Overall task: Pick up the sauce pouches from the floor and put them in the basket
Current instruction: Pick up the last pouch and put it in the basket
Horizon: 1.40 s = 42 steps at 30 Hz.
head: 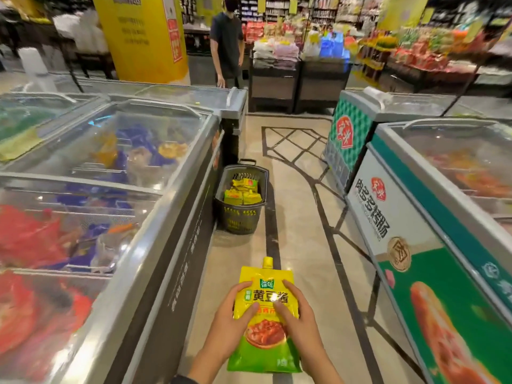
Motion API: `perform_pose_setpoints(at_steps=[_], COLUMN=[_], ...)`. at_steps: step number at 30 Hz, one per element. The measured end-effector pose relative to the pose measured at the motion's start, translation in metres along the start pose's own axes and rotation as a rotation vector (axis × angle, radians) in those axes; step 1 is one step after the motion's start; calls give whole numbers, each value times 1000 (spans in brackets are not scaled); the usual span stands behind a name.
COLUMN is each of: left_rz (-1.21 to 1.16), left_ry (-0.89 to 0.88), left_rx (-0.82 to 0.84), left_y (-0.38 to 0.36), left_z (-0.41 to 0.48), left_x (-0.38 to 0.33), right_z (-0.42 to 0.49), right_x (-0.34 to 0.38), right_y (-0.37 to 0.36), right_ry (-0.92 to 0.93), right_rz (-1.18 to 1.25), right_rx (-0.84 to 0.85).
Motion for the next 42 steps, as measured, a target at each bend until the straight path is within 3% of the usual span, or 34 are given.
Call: perform_pose_setpoints(at_steps=[5, 19, 31, 36, 42], left_rz=[28, 41, -103, -45, 77], left_ry=[15, 132, 287, 345, 391], left_rx=[52, -78, 0, -7, -22], left_y=[4, 63, 95, 98, 90], left_z=[122, 448, 726, 831, 962], left_x=[9, 8, 48, 89, 184], right_z=[120, 455, 720, 835, 985], right_x=[0, 66, 79, 58, -29], right_y=[-14, -99, -166, -178, -187], right_ry=[-51, -132, -254, -282, -325], right_rz=[17, -46, -127, -168, -238], right_rx=[-18, 105, 32, 35, 42])
Point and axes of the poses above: each hand's wrist, its own z-axis towards the middle knuckle, its own y-axis out of the back of the hand, x = y × z, the point moved 3 cm from there along z, towards the middle knuckle, and after that the axes turned 2 degrees about z, right-handed, at the moved point
